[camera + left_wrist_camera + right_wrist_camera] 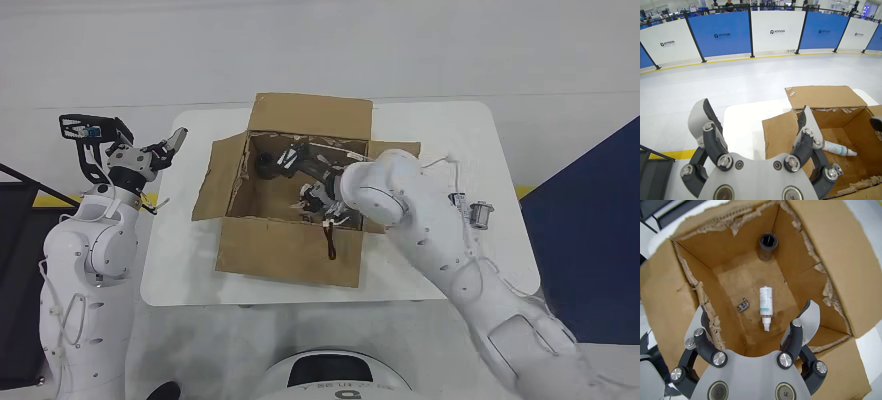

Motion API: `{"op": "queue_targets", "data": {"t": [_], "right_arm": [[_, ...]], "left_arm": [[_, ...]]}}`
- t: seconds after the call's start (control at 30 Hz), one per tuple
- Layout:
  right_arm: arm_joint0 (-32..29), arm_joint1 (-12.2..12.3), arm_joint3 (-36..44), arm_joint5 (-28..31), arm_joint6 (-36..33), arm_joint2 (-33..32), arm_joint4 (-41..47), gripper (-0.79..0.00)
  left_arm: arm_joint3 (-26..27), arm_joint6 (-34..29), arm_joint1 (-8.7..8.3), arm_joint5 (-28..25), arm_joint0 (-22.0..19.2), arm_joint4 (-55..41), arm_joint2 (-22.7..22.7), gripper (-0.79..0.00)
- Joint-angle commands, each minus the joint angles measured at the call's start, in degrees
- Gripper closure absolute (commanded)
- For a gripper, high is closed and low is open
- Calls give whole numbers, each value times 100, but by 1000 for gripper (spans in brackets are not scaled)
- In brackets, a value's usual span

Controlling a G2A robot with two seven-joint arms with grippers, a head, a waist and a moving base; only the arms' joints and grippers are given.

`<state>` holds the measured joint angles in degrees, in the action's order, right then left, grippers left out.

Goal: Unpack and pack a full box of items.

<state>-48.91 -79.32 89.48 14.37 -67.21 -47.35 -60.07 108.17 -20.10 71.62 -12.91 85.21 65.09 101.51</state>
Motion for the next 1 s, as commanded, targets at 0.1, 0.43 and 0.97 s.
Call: {"op": "queue_targets", "data": {"t": [0.1,0.43,0.97], "right_arm": [[597,-267,-1233,-378,111,682,-155,-785],[1293,-799,-3350,-552,577,1388,144,-785],[1823,-1441,-4941,-411,757,1840,419,-77]], "left_arm": [[0,0,0,0,0,0,0,-785],[0,0,0,0,0,0,0,-785],[0,0,0,0,0,0,0,-785]]}}
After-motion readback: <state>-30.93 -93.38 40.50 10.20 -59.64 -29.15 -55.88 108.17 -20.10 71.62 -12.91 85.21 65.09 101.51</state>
